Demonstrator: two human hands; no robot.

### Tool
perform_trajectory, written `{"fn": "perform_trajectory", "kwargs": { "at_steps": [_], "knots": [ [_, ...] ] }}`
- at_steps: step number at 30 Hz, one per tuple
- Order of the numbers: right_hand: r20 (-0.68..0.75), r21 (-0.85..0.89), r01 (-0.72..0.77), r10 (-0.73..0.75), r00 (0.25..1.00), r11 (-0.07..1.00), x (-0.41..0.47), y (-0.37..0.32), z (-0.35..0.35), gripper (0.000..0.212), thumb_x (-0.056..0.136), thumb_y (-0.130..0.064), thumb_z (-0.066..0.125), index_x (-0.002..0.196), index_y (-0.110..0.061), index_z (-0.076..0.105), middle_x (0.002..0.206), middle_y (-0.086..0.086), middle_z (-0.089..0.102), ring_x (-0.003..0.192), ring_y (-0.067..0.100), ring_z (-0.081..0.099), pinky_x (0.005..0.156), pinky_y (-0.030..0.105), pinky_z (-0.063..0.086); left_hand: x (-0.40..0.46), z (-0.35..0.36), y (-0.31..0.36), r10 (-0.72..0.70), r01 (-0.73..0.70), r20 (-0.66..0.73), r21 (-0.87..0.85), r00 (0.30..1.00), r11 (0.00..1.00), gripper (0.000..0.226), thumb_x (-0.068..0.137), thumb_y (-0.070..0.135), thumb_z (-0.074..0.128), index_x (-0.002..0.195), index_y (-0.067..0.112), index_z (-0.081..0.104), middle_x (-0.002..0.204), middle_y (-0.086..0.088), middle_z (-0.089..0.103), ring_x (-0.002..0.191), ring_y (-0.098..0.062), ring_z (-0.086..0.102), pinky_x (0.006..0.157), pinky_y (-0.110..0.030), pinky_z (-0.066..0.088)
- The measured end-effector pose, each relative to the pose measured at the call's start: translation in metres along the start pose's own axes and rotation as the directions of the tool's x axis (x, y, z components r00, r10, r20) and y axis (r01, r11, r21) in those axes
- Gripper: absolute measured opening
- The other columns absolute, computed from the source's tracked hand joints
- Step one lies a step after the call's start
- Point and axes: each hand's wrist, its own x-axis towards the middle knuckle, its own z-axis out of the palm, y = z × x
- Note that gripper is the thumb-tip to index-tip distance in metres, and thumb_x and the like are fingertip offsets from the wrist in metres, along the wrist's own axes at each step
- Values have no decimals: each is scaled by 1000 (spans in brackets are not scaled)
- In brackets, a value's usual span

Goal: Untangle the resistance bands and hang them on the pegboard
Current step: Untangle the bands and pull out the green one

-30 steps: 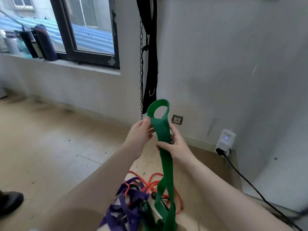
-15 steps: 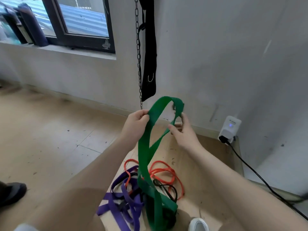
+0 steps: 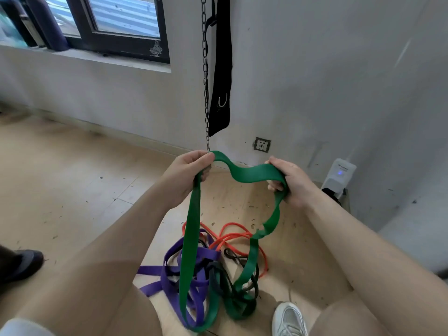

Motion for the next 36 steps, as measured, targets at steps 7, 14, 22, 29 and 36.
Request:
{"fn": "perform_trajectory", "kwargs": {
  "at_steps": [7,14,22,29,36],
  "knots": [
    [-7,87,-142,143,990,986,-2,13,9,32,98,-35,42,92,-11,62,55,-5,48,57,13,46,64,26,41,-1,6,5,112,-108,1,-264,994,959,21,79,23,55,93,10,63,65,3,53,66,-11,47,73,-29,41],
    [254,28,-31,23,967,999,-18,-5,39,43,91,-50,38,111,-14,51,72,-3,41,63,12,38,67,26,36,-3,23,-1,78,-78,-13,0,997,997,19,94,19,48,102,24,64,86,-2,58,87,-17,53,96,-43,44],
    [55,-152,20,-12,998,988,-14,-19,68,48,93,-52,43,126,-18,41,110,4,58,95,18,58,83,32,49,-5,50,-5,108,-121,84,168,991,978,22,99,22,38,112,31,54,118,9,60,102,9,56,94,-14,40],
    [90,-146,-39,52,995,989,-18,-6,64,46,94,-55,37,119,-20,54,107,9,66,95,25,65,81,36,53,-1,51,-15,130,-144,67,314,989,938,22,99,27,38,107,19,56,130,4,38,111,-11,51,102,-30,42],
    [168,-348,239,-190,967,907,-32,28,71,38,98,-25,44,135,-17,40,126,-7,54,118,7,50,98,21,40,12,48,16,143,-133,-162,70,976,989,9,98,21,43,102,20,51,86,-1,65,86,-15,64,82,-36,52]
  ]
}}
